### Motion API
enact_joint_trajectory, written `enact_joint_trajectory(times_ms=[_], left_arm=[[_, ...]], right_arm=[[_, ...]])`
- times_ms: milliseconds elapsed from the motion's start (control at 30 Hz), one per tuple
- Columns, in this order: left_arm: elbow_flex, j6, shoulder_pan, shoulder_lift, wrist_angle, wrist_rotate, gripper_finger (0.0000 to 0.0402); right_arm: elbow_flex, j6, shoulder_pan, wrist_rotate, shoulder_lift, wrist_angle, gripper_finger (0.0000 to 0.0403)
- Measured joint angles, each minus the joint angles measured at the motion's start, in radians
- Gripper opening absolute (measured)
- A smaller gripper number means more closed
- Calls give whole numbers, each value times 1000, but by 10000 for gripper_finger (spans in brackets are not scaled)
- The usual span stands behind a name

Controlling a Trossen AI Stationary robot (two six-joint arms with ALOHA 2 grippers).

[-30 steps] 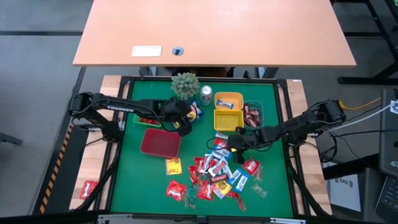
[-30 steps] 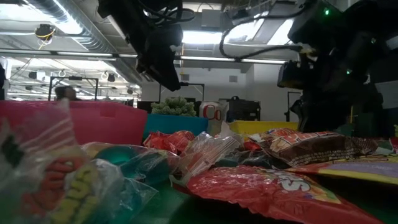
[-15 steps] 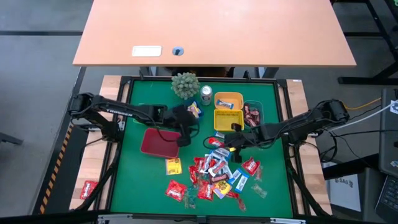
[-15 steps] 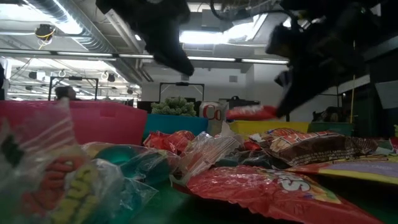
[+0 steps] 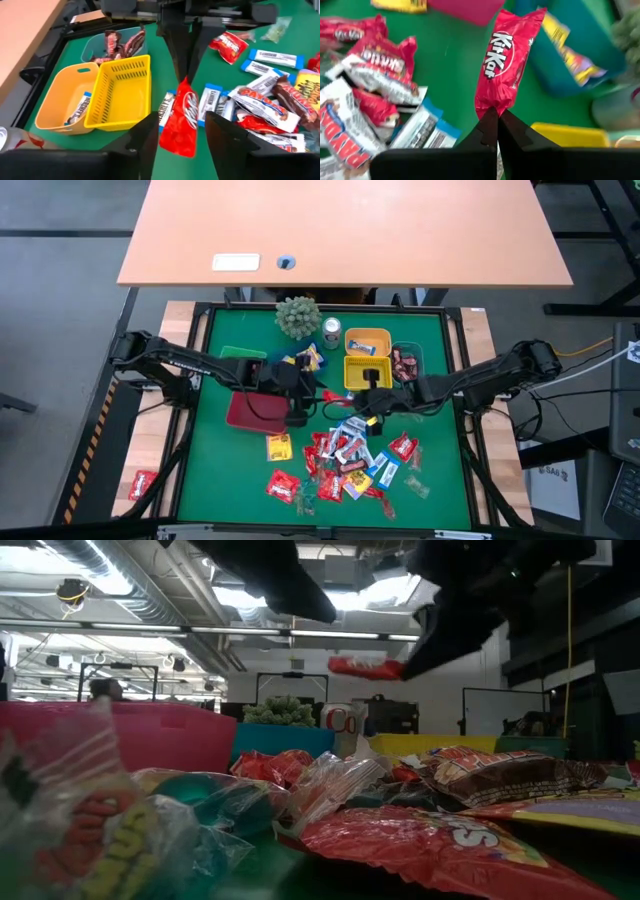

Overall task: Sort candy
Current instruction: Put the red chocolate bar into the green bin

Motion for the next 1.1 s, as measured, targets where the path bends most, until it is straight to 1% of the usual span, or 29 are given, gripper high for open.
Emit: enact_joint_trajectory(times_ms=[167,300,600,733,967,1100], left_arm=[[0,6,0,0,4,12,184],[0,35,-1,0,12,12,198],[0,68,0,0,15,1,199],[0,142,0,0,15,1,199],[0,276,0,0,9,0,199],[0,305,-1,0,8,-40,199]], right_arm=[[45,-55,-8,8,0,20,1],[71,-63,-27,5,0,32,1],[89,-97,-48,-58,0,93,1],[89,-96,-47,-73,0,117,1],[89,-32,-47,-83,0,150,1],[89,-19,-47,-82,0,151,1]])
